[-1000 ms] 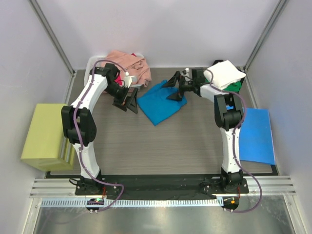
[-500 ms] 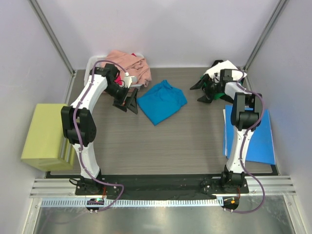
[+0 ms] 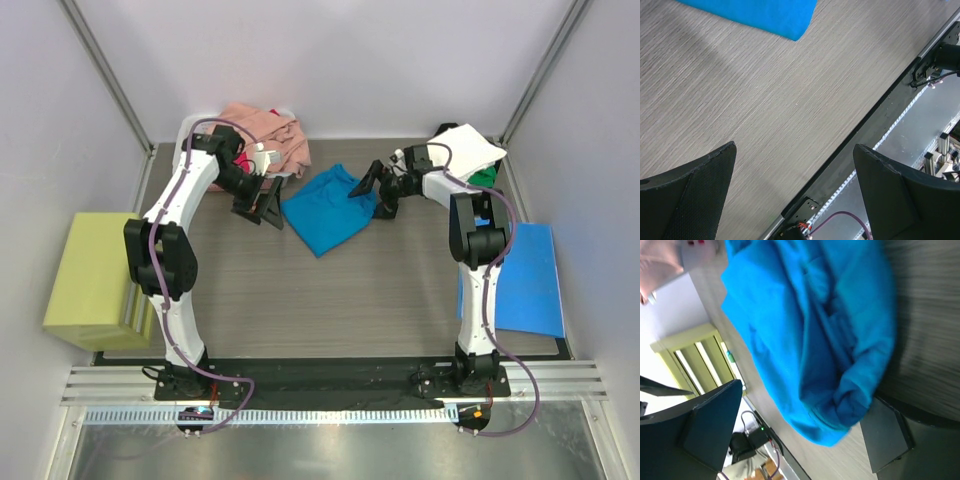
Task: Fold and stack the t-shirts
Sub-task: Neatly place the folded tshirt to the corner
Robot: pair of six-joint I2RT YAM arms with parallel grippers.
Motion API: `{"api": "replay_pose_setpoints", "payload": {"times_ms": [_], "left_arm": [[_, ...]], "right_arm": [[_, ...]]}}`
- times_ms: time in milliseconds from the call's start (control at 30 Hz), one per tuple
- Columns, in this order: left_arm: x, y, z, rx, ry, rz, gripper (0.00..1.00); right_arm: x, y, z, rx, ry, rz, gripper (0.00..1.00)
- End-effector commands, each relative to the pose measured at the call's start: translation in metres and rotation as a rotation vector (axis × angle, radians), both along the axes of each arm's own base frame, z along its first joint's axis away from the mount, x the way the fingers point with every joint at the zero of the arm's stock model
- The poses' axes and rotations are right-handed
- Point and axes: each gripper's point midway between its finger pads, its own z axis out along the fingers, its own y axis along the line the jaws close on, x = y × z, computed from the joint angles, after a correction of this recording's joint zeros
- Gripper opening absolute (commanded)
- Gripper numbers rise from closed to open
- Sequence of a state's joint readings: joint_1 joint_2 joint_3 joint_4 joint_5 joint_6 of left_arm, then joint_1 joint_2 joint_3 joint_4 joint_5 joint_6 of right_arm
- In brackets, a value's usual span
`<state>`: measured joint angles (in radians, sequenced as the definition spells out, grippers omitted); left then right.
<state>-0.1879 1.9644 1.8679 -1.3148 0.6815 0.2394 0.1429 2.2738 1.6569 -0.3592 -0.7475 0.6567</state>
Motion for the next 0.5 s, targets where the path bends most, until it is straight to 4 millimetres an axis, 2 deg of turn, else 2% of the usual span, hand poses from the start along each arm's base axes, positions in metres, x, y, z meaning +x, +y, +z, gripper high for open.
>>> {"api": "replay_pose_setpoints", "payload": {"times_ms": [0,167,267,300,467], "left_arm": [[0.001,-0.004,0.023,-0.034,-0.037,0.000,1.00],[0.001,-0.003,0.023,-0.025,-0.043,-0.001,1.00],[0.000,-0.003,0.024,-0.026,-0.043,-0.004,1.00],[0.000,-0.003,0.024,-0.025,-0.045,-0.005,1.00],[-0.001,-0.003,0.028,-0.029,-0.052,-0.006,1.00]], "right_arm": [[-0.040,0.001,-0.072,-0.123,0.170,0.012,1.00],[-0.056,0.008,-0.084,-0.124,0.198,0.031,1.00],[-0.056,0.011,-0.086,-0.106,0.206,0.021,0.71],[-0.058,0.014,-0.089,-0.108,0.214,0.022,0.56],[-0.069,0.032,-0.102,-0.137,0.236,0.066,0.49]]}}
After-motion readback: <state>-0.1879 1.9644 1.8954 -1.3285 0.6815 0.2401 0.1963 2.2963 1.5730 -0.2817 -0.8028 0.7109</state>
